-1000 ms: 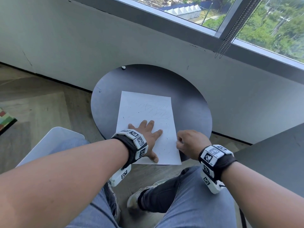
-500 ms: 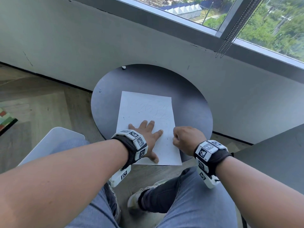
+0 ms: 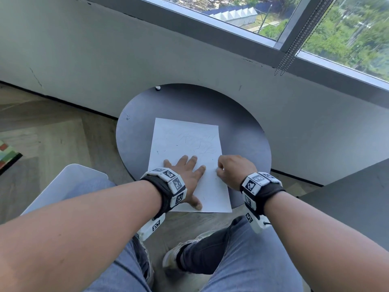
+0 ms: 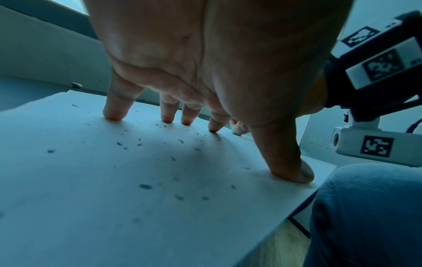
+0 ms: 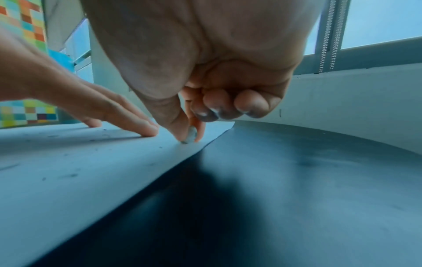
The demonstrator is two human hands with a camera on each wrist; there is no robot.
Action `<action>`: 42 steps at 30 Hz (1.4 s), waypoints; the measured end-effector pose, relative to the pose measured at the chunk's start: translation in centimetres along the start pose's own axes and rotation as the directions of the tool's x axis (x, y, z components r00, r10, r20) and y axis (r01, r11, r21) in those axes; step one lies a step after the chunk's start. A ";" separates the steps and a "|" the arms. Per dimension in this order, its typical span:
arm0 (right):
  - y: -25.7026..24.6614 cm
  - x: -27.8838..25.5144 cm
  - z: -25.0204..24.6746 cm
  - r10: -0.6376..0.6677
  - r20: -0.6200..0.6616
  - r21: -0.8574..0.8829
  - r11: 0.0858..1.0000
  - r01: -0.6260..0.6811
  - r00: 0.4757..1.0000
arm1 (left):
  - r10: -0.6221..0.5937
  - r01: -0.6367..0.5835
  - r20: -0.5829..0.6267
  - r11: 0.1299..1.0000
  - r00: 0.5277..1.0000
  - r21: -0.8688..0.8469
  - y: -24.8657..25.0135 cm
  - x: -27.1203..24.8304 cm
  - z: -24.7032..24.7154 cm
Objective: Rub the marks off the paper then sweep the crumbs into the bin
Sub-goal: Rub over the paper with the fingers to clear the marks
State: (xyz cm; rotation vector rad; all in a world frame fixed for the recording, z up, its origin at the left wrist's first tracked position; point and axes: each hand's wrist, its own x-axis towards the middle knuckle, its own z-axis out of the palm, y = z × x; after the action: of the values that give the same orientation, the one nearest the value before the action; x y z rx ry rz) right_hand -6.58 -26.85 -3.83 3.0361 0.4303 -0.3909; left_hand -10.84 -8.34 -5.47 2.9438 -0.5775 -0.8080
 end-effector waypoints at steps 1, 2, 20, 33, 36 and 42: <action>-0.1 0.1 0.0 0.006 0.001 0.001 1.000 -0.006 1.000 | 0.002 -0.002 -0.005 1.000 1.000 0.002 -0.1 -0.1 0.0; -0.3 -0.1 0.0 0.003 0.001 0.008 1.000 -0.003 1.000 | 0.006 -0.006 -0.008 1.000 1.000 0.005 -0.1 -0.2 0.0; -1.5 -3.1 1.2 -0.150 0.028 0.039 0.988 0.149 0.988 | -0.093 0.091 -0.022 0.994 0.995 -0.060 -1.6 0.1 1.0; -0.8 -1.5 0.7 -0.058 0.024 0.042 0.997 0.057 0.998 | -0.118 0.118 0.024 0.992 0.993 -0.042 -1.1 0.3 0.0; -2.0 -4.6 1.5 -0.199 0.061 0.067 0.978 0.195 0.978 | -0.112 0.112 0.014 0.993 0.994 -0.031 -1.1 0.4 0.1; 0.1 0.2 0.5 -0.034 0.029 0.083 0.996 0.032 0.999 | -0.110 0.110 0.014 0.994 0.994 -0.022 -1.1 0.3 0.0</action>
State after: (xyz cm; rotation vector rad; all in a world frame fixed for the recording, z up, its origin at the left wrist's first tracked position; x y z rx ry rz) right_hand -6.44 -26.96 -4.33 3.1011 0.4748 -0.4675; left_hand -10.19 -7.43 -5.79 2.9745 -0.4068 -0.8376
